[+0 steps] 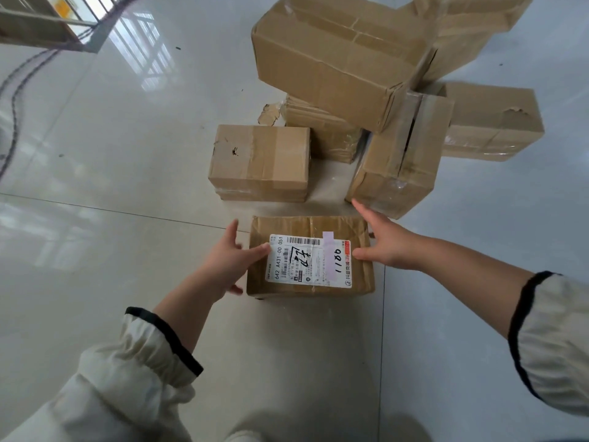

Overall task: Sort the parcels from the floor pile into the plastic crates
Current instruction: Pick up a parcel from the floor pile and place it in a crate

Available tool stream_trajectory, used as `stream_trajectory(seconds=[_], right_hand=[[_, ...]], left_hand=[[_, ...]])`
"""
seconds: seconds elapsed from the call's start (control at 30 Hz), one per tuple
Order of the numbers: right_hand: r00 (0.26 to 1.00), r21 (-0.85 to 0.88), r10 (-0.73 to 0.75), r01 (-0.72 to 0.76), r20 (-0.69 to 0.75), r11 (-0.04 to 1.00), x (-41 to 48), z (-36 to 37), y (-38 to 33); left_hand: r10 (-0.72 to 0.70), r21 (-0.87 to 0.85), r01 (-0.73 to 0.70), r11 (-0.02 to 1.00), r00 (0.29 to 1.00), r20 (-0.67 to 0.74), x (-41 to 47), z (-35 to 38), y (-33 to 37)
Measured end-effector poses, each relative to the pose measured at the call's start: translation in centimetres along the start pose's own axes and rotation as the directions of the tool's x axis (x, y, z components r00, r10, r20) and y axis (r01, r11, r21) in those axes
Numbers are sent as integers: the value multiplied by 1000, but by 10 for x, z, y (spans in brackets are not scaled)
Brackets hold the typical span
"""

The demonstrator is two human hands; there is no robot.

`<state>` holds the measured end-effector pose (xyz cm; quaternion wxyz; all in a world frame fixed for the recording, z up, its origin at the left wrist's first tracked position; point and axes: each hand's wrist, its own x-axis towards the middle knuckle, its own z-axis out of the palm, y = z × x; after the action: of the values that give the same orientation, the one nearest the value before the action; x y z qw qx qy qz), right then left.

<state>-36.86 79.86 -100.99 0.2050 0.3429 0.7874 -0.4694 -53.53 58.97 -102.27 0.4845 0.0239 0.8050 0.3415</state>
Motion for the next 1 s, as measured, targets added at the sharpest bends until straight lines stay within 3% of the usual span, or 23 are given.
stream_trajectory(seconds=[0.1, 0.17, 0.23, 0.37, 0.43, 0.5, 0.57, 0.63, 0.83, 0.9, 1.0], right_hand=[[995, -91, -94, 95, 14, 991, 1, 2, 3], [996, -82, -94, 93, -3, 992, 1, 0, 4], [998, -83, -64, 63, -11, 995, -2, -1, 1], [1000, -281, 22, -15, 21, 960, -8, 6, -8], [997, -271, 68, -56, 36, 961, -11, 17, -13], [978, -130, 130, -109, 166, 986, -17, 37, -16], [936, 35, 188, -207, 297, 978, -25, 61, -19], [911, 88, 228, -272, 343, 958, -30, 75, -20], [860, -6, 284, -311, 423, 950, -25, 63, -24], [854, -5, 313, -342, 416, 940, -20, 54, -26], [916, 207, 287, -350, 282, 913, -10, 44, -26]], left_hand=[[-319, 56, 314, 948, 935, 156, -14, 4, -4], [-332, -56, 362, 931, 897, 291, -18, 5, -8], [-261, -173, 306, 936, 935, 240, -10, 3, -9], [-92, -252, 93, 963, 996, 16, 9, -4, 3], [-10, -287, -10, 958, 998, -69, 13, -2, 10], [57, -289, -87, 953, 992, -108, 13, 7, 14], [110, -256, -120, 959, 993, -50, 12, 16, 13], [148, -215, -146, 966, 989, -4, 10, 21, 12], [161, -213, -149, 966, 986, 39, 4, 17, 9], [117, -200, -92, 975, 986, 119, 4, 11, 3], [64, -203, -25, 979, 980, 188, 5, 9, -6]])
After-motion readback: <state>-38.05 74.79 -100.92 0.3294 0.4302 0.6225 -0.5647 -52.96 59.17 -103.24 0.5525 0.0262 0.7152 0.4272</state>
